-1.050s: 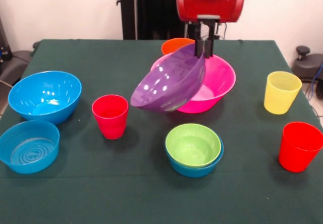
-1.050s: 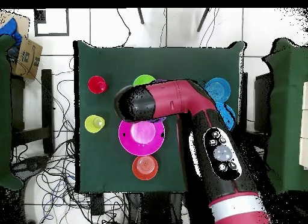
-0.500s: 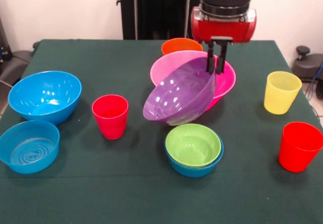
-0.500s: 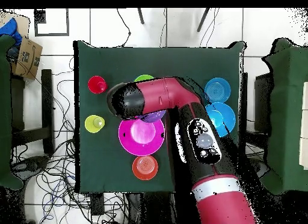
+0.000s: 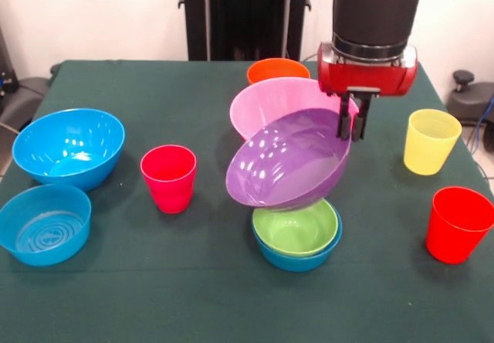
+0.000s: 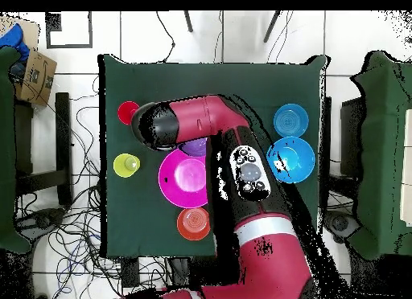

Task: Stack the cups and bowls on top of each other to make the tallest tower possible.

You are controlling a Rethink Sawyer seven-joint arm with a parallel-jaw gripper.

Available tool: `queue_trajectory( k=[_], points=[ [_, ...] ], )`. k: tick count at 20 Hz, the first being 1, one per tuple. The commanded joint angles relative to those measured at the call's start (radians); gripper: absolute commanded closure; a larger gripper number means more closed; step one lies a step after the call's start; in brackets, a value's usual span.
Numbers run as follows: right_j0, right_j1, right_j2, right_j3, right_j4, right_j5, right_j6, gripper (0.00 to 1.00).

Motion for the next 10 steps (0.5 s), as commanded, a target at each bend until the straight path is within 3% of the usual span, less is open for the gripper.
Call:
queue_trajectory(
  k=[1, 10],
  points=[
    [0.054, 0.070, -0.082, -0.118, 0.018, -0.002, 0.205, 1.00],
    [0.103, 0.168, -0.154, -0.181, 0.009, -0.058, 0.211, 1.00]
  ],
)
